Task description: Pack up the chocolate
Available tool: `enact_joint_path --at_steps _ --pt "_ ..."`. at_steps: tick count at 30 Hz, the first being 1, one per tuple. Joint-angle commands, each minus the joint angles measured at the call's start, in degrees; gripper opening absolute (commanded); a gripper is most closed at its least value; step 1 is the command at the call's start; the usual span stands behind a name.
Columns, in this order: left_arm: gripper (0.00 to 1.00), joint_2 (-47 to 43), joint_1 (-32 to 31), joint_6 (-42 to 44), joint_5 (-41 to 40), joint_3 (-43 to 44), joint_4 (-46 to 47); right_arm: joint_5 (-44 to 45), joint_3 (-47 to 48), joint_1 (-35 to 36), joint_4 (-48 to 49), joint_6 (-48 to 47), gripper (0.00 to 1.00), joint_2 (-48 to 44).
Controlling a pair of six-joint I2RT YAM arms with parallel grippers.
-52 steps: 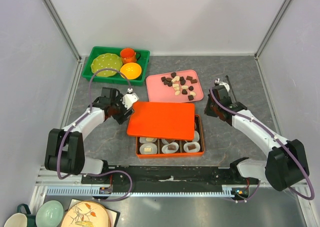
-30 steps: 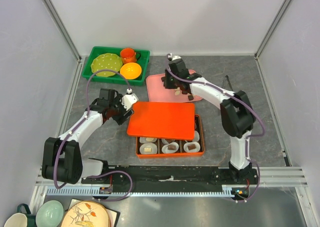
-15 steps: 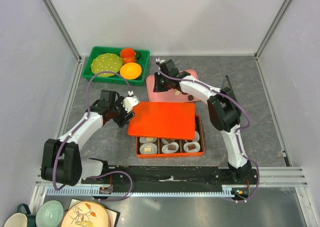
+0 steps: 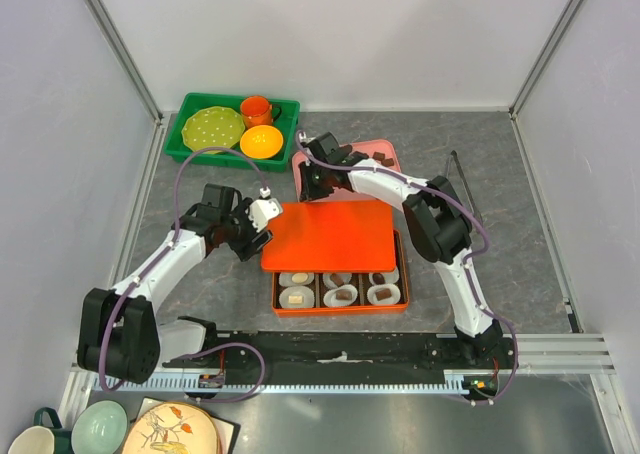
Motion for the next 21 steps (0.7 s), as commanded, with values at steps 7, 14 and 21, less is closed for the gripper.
enact_joint_path --at_steps 7,14,21 --pt "0.74 -2.8 -0.5 -0.8 2.6 -0.6 -1.2 -2.0 -8.4 -0.1 2.9 -0.7 0.17 -6.1" --pt "0.74 -3.9 -0.6 -0.6 2.4 -1.4 -1.5 -2.0 -15.3 -0.1 5.8 0.2 0.16 -11.0" --pt "0.74 -4.5 -0.6 -0.6 2.2 -1.4 -1.6 -1.2 -19.5 -0.1 6.5 1.2 0.16 -16.0"
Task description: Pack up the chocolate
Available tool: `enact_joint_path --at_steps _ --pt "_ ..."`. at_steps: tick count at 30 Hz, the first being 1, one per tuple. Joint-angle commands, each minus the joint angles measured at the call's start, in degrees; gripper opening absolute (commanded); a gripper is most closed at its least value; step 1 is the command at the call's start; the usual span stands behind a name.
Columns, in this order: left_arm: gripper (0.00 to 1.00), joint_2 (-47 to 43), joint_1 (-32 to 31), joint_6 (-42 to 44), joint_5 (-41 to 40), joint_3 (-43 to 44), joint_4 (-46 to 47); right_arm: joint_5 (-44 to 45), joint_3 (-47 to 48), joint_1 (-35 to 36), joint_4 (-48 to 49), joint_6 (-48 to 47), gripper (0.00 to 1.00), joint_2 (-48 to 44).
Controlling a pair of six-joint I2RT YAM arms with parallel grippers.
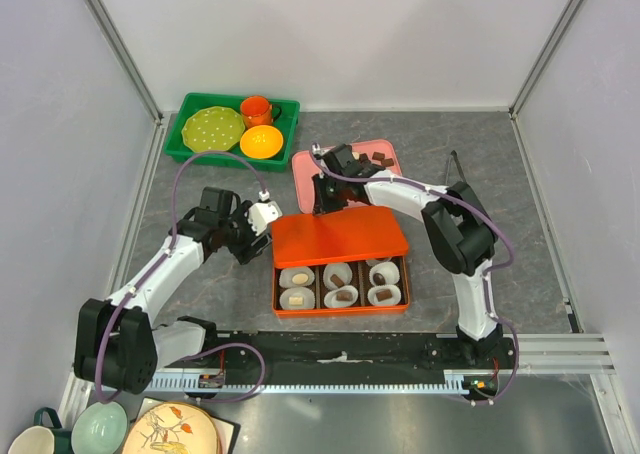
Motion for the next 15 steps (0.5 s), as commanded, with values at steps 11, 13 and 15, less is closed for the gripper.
enact_joint_path --at_steps 11,13,15 --pt "0.73 -2.5 1.5 -3.1 -3.4 2.9 0.6 8.0 -12.7 -4.3 0.1 4.5 0.61 -24.9" --pt "0.73 -2.7 1.9 -3.2 -3.4 3.5 0.3 8.8 -17.2 -7.6 -0.6 5.2 0.63 -28.6" --pt "0.73 -3.0 2.2 -3.3 -3.4 4.1 -0.3 9.0 -21.0 -11.8 -1.2 5.8 0.61 -35.1"
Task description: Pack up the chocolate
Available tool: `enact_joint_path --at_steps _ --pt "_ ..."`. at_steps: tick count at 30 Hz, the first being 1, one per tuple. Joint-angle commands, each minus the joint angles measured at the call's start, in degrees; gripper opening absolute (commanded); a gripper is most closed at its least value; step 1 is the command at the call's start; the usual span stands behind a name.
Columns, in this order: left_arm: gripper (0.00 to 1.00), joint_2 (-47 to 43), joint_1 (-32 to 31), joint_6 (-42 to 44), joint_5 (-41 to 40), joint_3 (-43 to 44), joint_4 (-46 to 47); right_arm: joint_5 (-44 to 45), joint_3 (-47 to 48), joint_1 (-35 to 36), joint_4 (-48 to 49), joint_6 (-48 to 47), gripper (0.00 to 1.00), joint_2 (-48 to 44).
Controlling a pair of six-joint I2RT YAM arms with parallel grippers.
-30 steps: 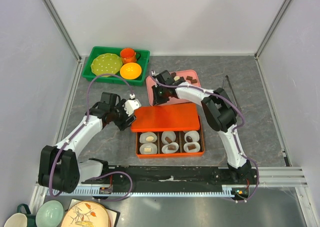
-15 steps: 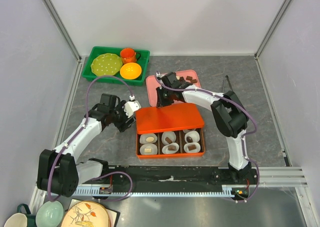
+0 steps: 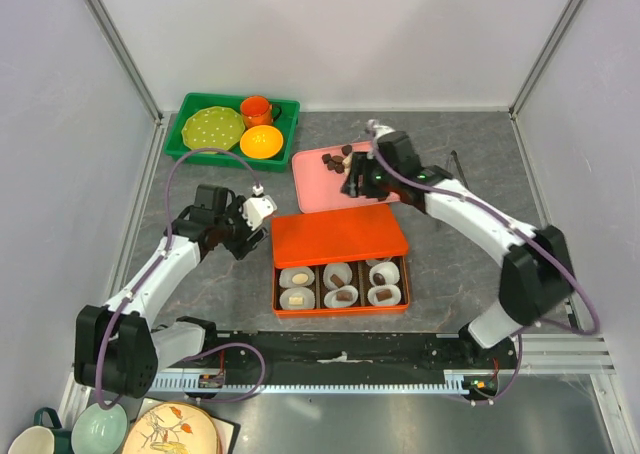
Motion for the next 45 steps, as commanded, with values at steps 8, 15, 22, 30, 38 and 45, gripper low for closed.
enact_joint_path --at_steps 8,15,22,30,38,45 --pt "0.73 -3.2 1.2 -2.3 -0.2 4.8 -2.3 -17.1 -27.2 -24.2 -5.4 10.4 0.53 -28.1" --pt "0.73 -4.7 1.3 -2.2 -0.3 5.5 -4.1 -27.7 -37.4 -29.5 -6.2 14.1 0.57 -31.9" --pt "0.73 -5.0 1.3 -2.0 -0.5 5.8 -4.7 -33.6 -43.0 -29.8 1.8 21.0 0.57 -32.0" --pt "0.72 -3.9 1.3 -1.7 -0.7 5.5 -4.6 -38.5 -48.5 -30.7 13.4 30.9 0.55 -31.3" --pt "0.72 -4.0 1.3 -1.4 -0.8 5.3 -4.5 -40.0 -52.4 -31.1 21.1 38.2 0.47 -31.6" --pt "0.72 -4.2 1.3 -1.1 -1.0 5.1 -4.5 -39.9 -54.5 -31.2 24.2 41.5 0.32 -32.8"
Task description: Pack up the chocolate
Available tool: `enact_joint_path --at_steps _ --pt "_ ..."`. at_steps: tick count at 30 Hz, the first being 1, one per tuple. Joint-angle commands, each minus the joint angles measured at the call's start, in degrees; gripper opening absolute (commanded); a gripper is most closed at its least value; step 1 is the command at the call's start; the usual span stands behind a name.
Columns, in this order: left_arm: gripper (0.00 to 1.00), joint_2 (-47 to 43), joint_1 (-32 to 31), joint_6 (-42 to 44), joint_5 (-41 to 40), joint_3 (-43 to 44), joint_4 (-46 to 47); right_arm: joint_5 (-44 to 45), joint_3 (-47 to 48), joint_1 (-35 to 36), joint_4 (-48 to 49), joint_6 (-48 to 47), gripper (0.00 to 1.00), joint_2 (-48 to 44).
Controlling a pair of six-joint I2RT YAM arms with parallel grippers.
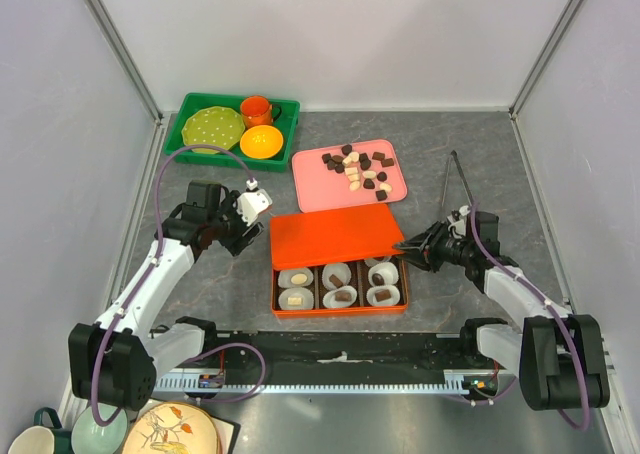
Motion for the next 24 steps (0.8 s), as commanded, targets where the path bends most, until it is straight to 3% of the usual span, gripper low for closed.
enact_joint_path --at_steps 1,8,20,24 --pt "0.72 -0.3 0.3 -0.2 -0.5 1.3 0.1 -1.3 -1.4 -0.2 5.1 3.5 0.3 -1.9" --pt "0.71 0.5 0.3 -0.5 -0.5 0.6 1.0 -3.3 -2.4 0.1 5.8 2.7 0.17 -7.4" --pt "0.7 2.9 0.3 -0.8 -1.3 0.1 2.2 -5.1 -6.5 2.9 12.9 6.2 0.15 -16.7" --pt "0.7 3.6 0.3 -1.0 -1.4 0.3 2.1 -2.6 -6.7 5.5 6.1 3.2 0.16 -21.4"
